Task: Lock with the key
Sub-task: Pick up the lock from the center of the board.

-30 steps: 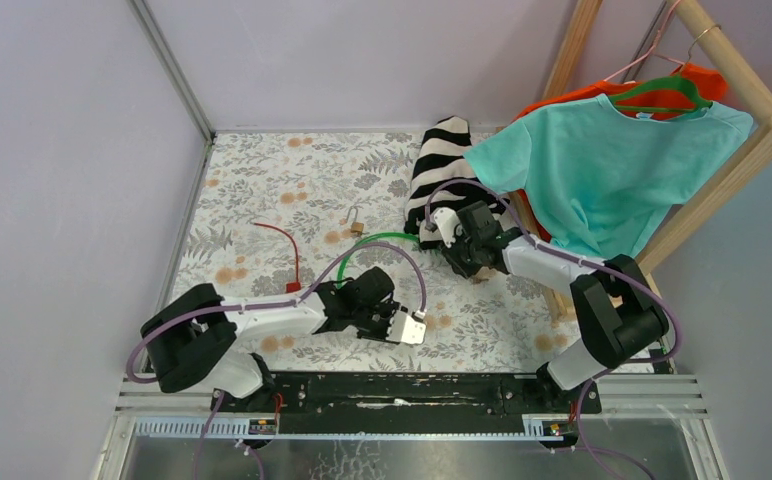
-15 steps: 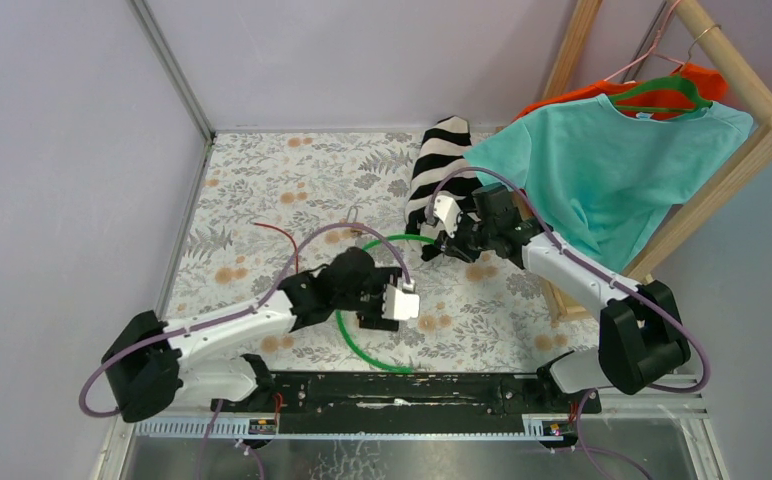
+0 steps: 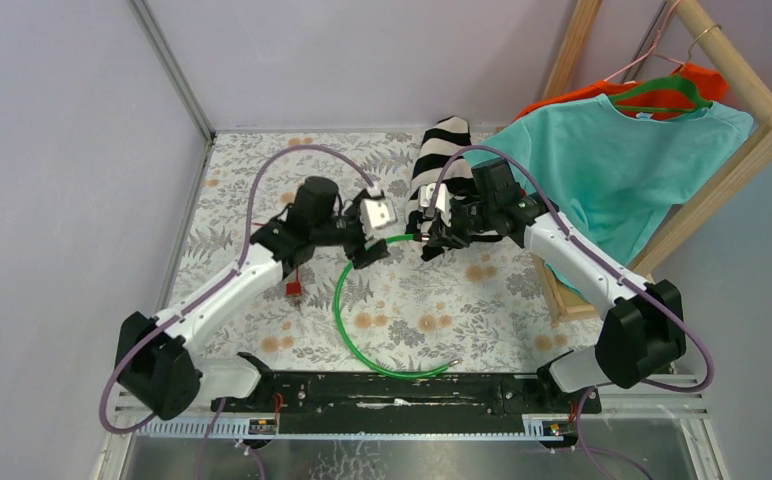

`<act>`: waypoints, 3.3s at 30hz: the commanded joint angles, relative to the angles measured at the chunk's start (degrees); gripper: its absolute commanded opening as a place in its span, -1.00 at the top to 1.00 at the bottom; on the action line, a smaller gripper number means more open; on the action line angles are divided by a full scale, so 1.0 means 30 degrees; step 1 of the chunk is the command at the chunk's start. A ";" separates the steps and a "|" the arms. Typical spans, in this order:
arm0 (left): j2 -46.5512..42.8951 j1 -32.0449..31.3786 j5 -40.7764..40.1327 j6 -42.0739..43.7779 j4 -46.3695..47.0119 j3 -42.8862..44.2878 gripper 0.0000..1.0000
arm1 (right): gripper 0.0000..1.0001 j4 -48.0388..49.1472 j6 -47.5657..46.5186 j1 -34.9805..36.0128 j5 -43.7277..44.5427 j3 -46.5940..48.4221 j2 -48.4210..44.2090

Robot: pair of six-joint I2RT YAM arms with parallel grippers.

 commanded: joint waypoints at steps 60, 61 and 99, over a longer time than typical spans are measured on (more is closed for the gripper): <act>0.4108 0.4162 0.6842 -0.9067 0.1789 0.2793 1.00 | -0.47 0.2013 0.6455 0.0656 0.1572 0.1618 -0.0544; 0.3684 0.4513 0.6140 -0.9802 0.3054 0.2372 1.00 | -0.51 0.2432 0.7106 0.0593 0.2434 0.1367 -0.0779; 0.0515 0.5780 0.1132 -1.6896 0.9491 -0.4327 1.00 | -0.30 0.6528 1.6607 0.0030 1.3749 -0.6261 0.1335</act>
